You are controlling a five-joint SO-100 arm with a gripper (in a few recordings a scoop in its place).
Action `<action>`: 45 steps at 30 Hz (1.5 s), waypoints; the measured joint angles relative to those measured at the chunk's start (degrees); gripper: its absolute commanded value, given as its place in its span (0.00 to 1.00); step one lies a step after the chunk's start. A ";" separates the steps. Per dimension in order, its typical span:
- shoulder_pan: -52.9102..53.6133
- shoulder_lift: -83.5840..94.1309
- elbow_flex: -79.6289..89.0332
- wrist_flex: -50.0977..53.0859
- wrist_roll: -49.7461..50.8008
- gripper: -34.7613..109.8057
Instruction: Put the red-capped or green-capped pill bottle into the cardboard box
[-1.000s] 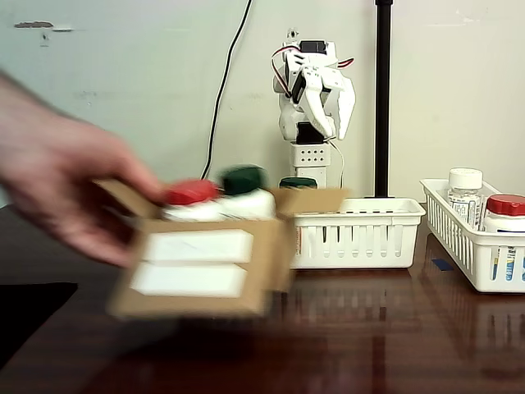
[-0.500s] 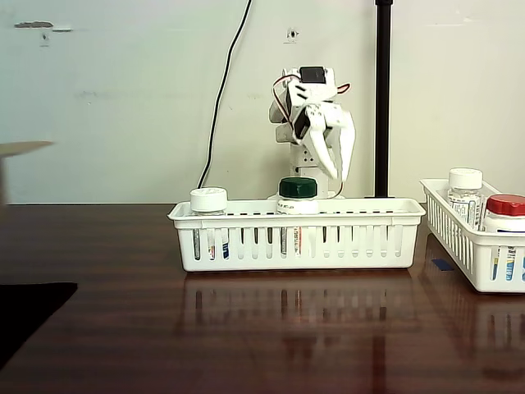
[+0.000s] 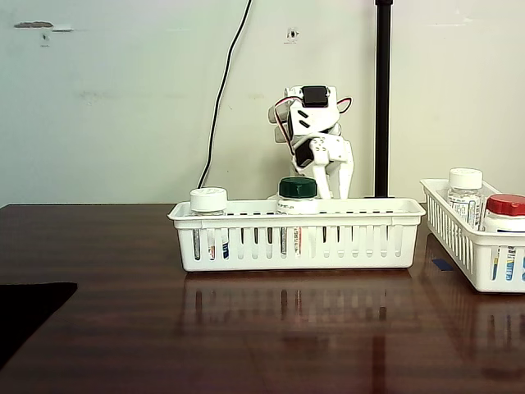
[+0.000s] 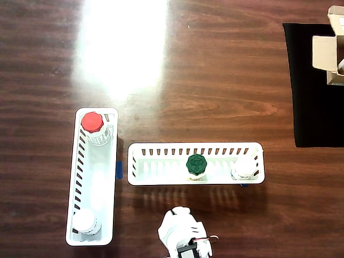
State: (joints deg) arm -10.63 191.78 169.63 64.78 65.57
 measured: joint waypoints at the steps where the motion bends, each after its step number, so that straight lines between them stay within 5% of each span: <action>1: -1.41 0.00 0.00 0.00 -1.41 0.23; 24: -7.82 0.00 0.00 0.18 -20.74 0.23; 45: -7.82 0.00 0.00 0.18 -22.50 0.23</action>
